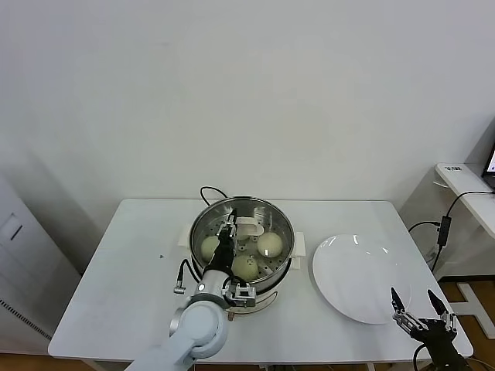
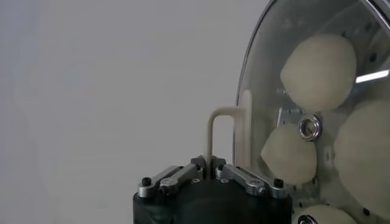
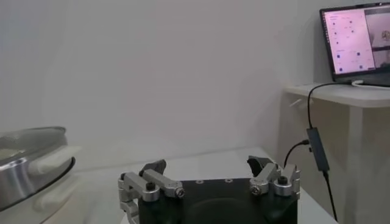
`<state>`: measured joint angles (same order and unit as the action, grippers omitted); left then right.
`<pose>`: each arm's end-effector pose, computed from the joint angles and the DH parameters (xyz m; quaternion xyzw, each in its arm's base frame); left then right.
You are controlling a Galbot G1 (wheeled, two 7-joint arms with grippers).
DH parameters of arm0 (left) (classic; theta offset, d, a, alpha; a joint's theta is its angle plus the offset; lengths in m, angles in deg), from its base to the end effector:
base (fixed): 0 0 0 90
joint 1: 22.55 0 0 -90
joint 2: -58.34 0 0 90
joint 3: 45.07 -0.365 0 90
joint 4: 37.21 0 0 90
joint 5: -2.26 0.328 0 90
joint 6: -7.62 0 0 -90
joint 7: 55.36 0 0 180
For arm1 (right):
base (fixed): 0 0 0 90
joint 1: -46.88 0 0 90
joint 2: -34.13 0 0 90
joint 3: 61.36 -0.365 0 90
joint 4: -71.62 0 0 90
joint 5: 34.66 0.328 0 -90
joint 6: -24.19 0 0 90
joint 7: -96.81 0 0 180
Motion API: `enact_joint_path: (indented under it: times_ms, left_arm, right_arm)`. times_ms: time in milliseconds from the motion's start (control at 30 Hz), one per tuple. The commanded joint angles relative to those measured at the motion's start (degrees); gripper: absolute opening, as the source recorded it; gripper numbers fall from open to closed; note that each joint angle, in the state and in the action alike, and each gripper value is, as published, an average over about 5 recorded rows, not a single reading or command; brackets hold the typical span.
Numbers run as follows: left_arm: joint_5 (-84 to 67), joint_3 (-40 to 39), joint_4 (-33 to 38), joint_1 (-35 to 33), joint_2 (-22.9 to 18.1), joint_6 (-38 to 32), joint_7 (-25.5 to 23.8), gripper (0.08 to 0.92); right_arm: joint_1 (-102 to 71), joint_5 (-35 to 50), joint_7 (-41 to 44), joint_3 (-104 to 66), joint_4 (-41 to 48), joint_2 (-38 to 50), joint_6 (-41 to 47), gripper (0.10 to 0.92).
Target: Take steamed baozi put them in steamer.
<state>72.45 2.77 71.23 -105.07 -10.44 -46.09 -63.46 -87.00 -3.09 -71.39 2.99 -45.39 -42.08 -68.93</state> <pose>0.2702 -0.1001 -0.2864 0.0634 0.7307 0.6774 0.0563 0.0653 -0.1743 -0.3121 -0.0378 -0.9969 -0.0483 0.0493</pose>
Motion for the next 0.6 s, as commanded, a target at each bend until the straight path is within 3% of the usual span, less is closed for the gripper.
enact_joint_path:
  times_ms: [33,200,333,600]
  left_arm:
    - [-12.05,1.86,9.60,-5.36,3.28,0.26,1.31,0.344]
    - [-19.05,4.68,14.71,-9.39,6.30,-2.23,2.81,0.491]
    - [-28.03,7.52,16.78,-12.39,7.88,-9.20,6.83,0.603]
    - [-42.72,19.58,19.36,-17.81,6.14,-23.97,13.85,0.805]
  right_arm:
    - [0.63,0.00,0.03,0.65,0.38,0.31,0.07,0.823]
    - [1.79,-0.23,-0.34,2.46,0.89,0.85,0.19,0.823]
    - [3.96,-0.06,-1.64,4.89,1.20,2.08,0.74,0.823]
    - [10.91,0.13,-6.20,9.92,1.28,6.80,2.26,0.823]
